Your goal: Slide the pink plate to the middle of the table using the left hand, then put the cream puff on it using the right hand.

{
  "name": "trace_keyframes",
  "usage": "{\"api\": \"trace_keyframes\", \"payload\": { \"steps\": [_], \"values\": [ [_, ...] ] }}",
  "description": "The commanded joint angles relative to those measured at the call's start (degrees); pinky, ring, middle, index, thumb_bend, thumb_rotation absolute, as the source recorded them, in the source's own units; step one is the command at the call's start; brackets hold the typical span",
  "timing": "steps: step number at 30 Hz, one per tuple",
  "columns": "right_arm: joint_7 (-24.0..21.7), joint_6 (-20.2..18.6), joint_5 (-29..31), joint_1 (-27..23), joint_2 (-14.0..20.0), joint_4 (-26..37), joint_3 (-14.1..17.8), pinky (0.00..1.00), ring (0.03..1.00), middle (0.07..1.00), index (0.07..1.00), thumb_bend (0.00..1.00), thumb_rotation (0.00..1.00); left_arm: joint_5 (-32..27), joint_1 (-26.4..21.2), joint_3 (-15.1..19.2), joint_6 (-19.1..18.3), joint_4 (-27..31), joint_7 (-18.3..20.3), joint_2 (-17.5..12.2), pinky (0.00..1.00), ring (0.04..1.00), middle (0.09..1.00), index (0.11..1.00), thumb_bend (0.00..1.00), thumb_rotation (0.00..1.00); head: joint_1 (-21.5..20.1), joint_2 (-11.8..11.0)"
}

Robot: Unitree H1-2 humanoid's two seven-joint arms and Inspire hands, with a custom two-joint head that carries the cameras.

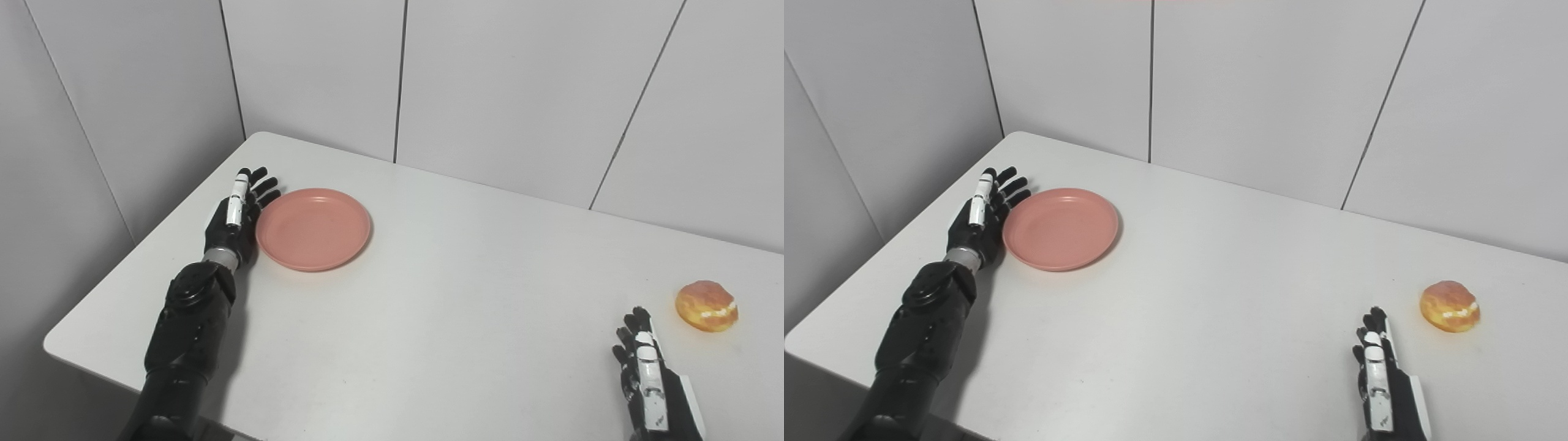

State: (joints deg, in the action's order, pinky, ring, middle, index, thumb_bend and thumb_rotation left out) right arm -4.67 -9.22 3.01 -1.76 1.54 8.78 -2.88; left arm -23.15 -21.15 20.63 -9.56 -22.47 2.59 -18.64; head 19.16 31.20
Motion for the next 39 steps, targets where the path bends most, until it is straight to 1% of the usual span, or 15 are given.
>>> {"api": "trace_keyframes", "payload": {
  "steps": [1,5,11,13,16,19,22,24,28,32,35,39],
  "values": [
    [-0.4,2.8,0.6,-1.5,-0.2,1.6,0.2,1.00,1.000,1.000,0.999,0.20,1.00,-0.1,-0.5,-0.3,-0.8,1.5,0.5,0.0,0.87,0.870,0.867,0.858,0.34,1.00,0.0,0.1],
    [-0.3,2.2,0.3,-1.6,-0.2,2.0,-0.1,1.00,1.000,1.000,1.000,0.22,1.00,0.3,0.0,-1.2,-1.3,3.3,0.6,0.7,0.86,0.860,0.857,0.845,0.34,1.00,-0.4,0.3],
    [0.5,2.5,-0.5,-1.6,-0.8,1.8,-0.2,1.00,0.998,1.000,1.000,0.22,1.00,0.0,0.3,-2.2,-2.6,4.8,1.0,1.5,0.85,0.856,0.854,0.842,0.35,1.00,-0.9,0.7],
    [0.8,2.4,-1.2,-1.4,-0.8,2.2,-0.3,1.00,0.993,0.996,0.998,0.22,1.00,0.3,0.4,-2.7,-3.1,5.6,0.5,2.2,0.84,0.854,0.853,0.839,0.34,1.00,-1.3,0.9],
    [1.0,1.5,-1.4,-1.2,-1.0,2.9,-0.3,1.00,0.995,0.995,0.995,0.20,1.00,0.1,0.4,-3.5,-3.4,6.0,1.0,3.0,0.85,0.859,0.857,0.840,0.34,1.00,-1.8,1.1],
    [1.2,1.7,-1.6,-1.2,-1.2,2.9,-0.3,1.00,0.987,0.986,0.988,0.20,1.00,-0.3,0.4,-3.9,-4.1,6.5,1.2,3.9,0.86,0.865,0.865,0.846,0.34,1.00,-2.3,1.4],
    [1.2,1.0,-1.7,-1.2,-1.3,3.3,-0.4,1.00,0.983,0.984,0.986,0.20,1.00,0.0,0.5,-4.5,-4.4,7.1,1.3,4.5,0.86,0.868,0.870,0.849,0.33,1.00,-2.6,1.6],
    [1.3,0.8,-2.0,-1.2,-1.4,3.6,-0.5,1.00,0.980,0.982,0.984,0.20,1.00,0.3,0.6,-5.1,-5.0,7.8,1.1,5.2,0.86,0.862,0.866,0.844,0.34,1.00,-2.9,1.9],
    [1.3,0.1,-2.1,-1.2,-1.4,4.0,-0.6,1.00,0.983,0.987,0.988,0.21,1.00,0.6,0.9,-6.5,-5.6,9.0,2.0,5.8,0.87,0.866,0.870,0.852,0.34,1.00,-3.4,2.3],
    [1.3,0.2,-1.8,-1.3,-1.7,3.9,-0.6,1.00,0.985,0.990,0.990,0.21,1.00,1.0,1.0,-7.9,-6.1,9.7,1.5,7.0,0.86,0.853,0.856,0.844,0.34,1.00,-4.1,2.6],
    [1.4,0.5,-1.8,-1.3,-1.9,3.7,-0.6,1.00,0.986,0.991,0.990,0.23,1.00,1.1,1.2,-8.4,-6.7,10.2,1.7,8.1,0.84,0.841,0.845,0.828,0.34,1.00,-4.5,2.9],
    [1.3,0.4,-1.9,-1.5,-2.0,3.9,-0.7,1.00,0.988,0.994,0.991,0.20,1.00,-0.2,1.3,-8.4,-7.5,10.0,2.5,9.5,0.84,0.844,0.846,0.830,0.35,1.00,-5.2,3.3]
  ]
}}
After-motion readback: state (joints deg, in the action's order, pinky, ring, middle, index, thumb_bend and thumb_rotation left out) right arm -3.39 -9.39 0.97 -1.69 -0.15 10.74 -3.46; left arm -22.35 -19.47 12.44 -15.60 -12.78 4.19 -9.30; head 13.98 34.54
